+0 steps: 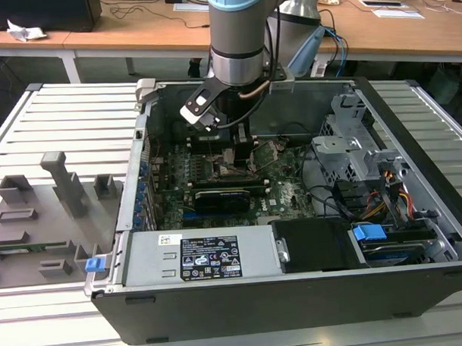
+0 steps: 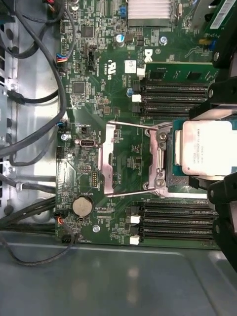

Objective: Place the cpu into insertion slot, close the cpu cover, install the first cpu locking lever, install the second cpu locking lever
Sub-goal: 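Place the cpu into insertion slot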

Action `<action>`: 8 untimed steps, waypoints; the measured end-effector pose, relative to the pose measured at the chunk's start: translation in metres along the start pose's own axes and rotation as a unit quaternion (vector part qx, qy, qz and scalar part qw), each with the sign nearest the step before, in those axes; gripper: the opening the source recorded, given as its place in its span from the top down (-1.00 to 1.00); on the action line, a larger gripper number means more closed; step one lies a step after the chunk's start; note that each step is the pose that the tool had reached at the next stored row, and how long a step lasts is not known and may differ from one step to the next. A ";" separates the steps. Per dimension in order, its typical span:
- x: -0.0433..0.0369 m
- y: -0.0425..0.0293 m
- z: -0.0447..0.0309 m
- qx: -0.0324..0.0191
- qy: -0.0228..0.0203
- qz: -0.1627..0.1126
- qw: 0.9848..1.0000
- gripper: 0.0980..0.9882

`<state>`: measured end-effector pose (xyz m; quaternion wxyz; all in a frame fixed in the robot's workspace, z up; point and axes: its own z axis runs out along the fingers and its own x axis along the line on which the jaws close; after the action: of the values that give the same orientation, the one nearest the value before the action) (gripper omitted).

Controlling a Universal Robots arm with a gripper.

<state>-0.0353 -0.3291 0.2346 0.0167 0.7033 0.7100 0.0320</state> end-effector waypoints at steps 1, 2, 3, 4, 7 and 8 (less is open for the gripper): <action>0.0001 -0.0019 0.0010 0.000 0.000 0.002 1.000 0.02; 0.0004 -0.0035 0.0026 0.000 0.000 0.002 1.000 0.02; 0.0006 -0.0042 0.0036 0.000 0.000 0.002 1.000 0.02; 0.0007 -0.0048 0.0047 0.000 0.000 0.002 1.000 0.02; 0.0024 -0.0056 0.0103 0.000 0.000 0.002 1.000 0.02; 0.0030 -0.0056 0.0110 0.000 0.000 0.002 1.000 0.02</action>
<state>-0.0402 -0.3259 0.2233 0.0167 0.7050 0.7083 0.0320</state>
